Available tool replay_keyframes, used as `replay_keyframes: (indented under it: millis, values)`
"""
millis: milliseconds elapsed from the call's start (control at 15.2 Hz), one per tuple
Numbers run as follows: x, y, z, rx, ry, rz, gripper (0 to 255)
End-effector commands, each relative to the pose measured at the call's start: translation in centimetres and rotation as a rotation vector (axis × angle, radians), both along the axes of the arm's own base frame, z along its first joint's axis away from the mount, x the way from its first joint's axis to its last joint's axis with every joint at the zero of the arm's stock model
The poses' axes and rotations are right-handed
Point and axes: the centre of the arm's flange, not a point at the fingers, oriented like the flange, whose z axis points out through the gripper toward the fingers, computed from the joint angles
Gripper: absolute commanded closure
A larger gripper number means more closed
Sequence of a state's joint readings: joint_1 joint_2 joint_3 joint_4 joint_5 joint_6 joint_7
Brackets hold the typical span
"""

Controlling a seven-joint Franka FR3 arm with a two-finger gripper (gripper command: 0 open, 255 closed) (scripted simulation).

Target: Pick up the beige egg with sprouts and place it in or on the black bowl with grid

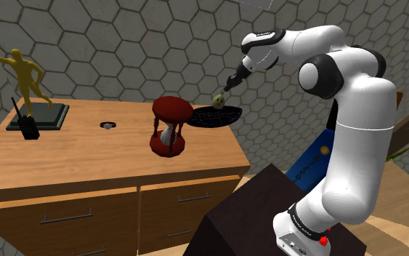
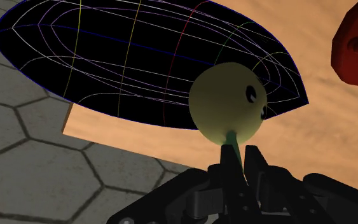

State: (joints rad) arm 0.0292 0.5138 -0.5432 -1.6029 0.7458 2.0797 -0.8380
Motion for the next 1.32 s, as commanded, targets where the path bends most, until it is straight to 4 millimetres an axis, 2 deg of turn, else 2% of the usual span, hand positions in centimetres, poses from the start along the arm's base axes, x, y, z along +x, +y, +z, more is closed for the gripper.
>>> replay_keyframes:
  millis: [0,330,396,924,990,1254]
  values:
    - [0.0,0.0,-1.0,0.0,-0.001,0.0,255]
    - [0.0,0.0,-3.7,0.0,-0.001,0.0,255]
    - [0.0,0.0,-4.7,0.0,-0.001,0.0,255]
    - [0.0,0.0,-4.7,0.0,-0.001,0.0,255]
    - [0.0,0.0,-4.7,0.0,-0.001,0.0,0]
    - [0.0,0.0,-4.7,0.0,-0.001,0.0,0]
